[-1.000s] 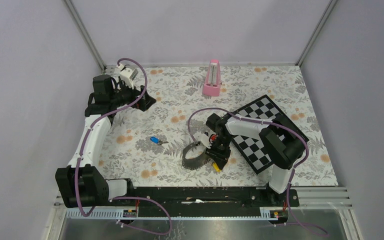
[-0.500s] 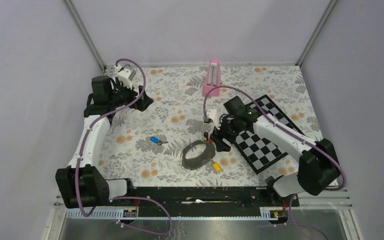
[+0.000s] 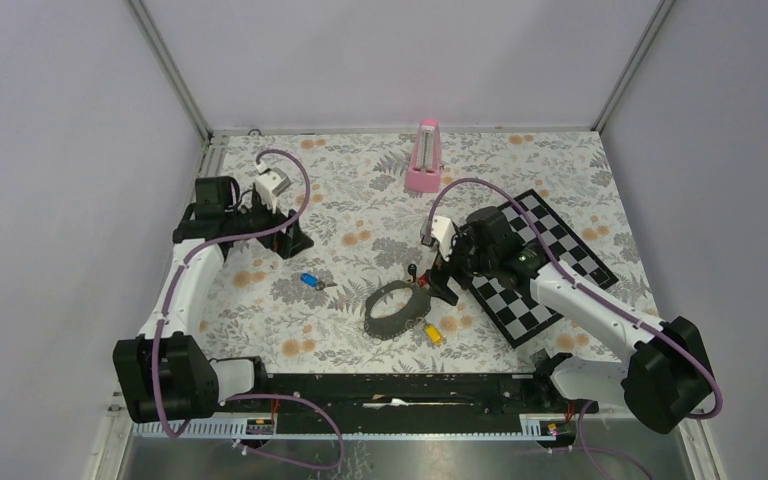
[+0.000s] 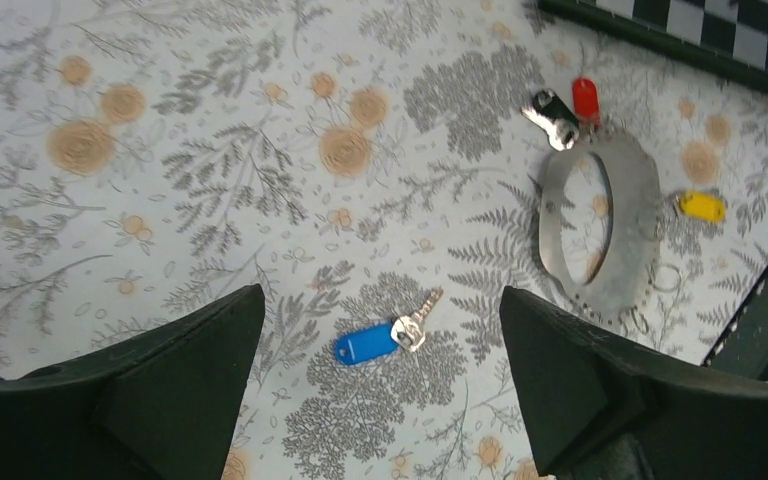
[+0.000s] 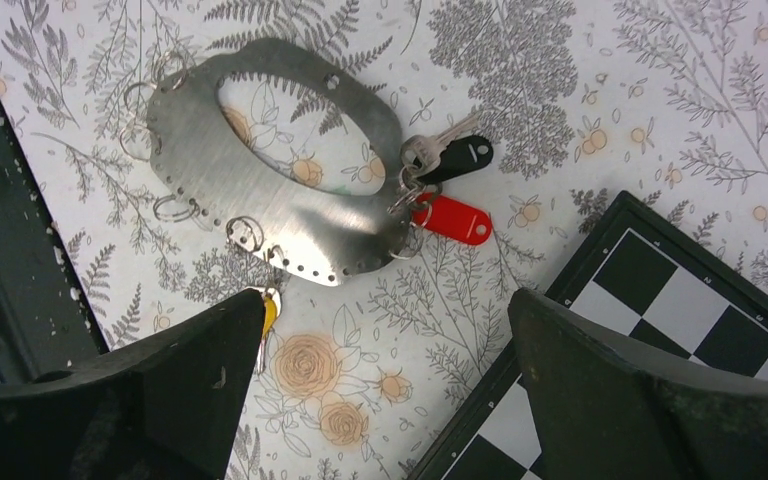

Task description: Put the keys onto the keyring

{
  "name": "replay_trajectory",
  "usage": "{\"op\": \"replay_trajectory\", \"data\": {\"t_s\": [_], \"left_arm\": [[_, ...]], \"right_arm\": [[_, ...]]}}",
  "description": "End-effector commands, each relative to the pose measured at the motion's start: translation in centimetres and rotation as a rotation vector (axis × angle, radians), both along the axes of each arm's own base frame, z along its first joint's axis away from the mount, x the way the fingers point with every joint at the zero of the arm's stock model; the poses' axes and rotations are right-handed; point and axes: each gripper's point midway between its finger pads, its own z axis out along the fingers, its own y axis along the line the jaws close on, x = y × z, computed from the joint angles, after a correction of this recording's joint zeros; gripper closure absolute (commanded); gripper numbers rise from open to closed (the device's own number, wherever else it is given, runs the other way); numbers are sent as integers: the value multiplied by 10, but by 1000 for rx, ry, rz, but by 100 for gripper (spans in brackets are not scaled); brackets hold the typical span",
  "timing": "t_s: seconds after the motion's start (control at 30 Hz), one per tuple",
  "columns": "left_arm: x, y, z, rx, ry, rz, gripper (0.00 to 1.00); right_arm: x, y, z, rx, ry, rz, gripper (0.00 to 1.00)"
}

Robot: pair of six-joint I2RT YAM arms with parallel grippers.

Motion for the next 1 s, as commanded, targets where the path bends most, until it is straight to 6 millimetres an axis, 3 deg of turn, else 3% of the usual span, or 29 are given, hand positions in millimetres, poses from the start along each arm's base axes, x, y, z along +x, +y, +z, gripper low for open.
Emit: {"op": "replay_trajectory", "data": {"t_s": [0.0,0.17,0.33,0.57,0.73,0.97], "left_arm": [[-27,-16,-18,40,-41,-191,1],[-55,-42,-50,171,-41,-361,4],[-63,-52,-59,179,-29,-417,6],[-45,-46,-54,169,-28,-261,8],[-25,-39,-42,143,-34,-144,8],[10,-3,-22,40,-19,59,9]], "right_arm": [[12,10,12,61,-42,-20,0],[-5,19,1,80,36,62,0],[-32,39,-16,28,138,224,1],[-52,60,-55,-123,244,338,13],[-58,68,-65,-162,266,372,19],[-53,69,-79,-222,294,371,31]]}}
